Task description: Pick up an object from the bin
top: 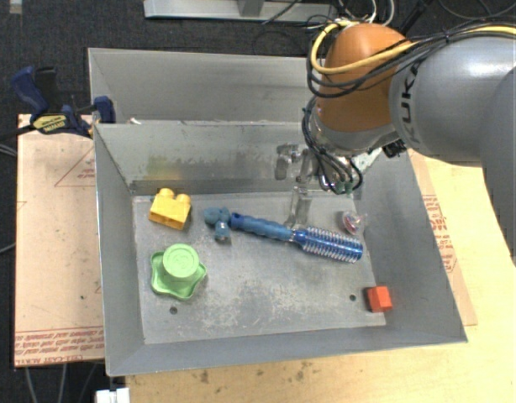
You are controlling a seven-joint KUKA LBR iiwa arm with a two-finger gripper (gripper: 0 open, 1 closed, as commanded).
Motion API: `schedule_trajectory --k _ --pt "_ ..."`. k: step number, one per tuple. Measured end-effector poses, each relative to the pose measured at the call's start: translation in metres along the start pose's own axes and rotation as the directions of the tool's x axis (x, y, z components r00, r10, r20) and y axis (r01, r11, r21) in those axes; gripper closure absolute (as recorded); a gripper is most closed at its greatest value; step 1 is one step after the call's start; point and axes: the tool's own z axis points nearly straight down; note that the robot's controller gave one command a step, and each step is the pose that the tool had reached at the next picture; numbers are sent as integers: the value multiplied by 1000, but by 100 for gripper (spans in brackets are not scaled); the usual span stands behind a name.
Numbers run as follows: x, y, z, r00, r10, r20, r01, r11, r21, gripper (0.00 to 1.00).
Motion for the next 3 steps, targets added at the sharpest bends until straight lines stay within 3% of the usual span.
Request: schedule_trajectory --k 1,2,3 --pt "59 6 101 1000 8 -10 -8 1000 0 0" --pt "55 6 96 1000 9 0 -9 1000 0 100" --pt "56 3 -8 999 32 8 -32 999 -1 100"
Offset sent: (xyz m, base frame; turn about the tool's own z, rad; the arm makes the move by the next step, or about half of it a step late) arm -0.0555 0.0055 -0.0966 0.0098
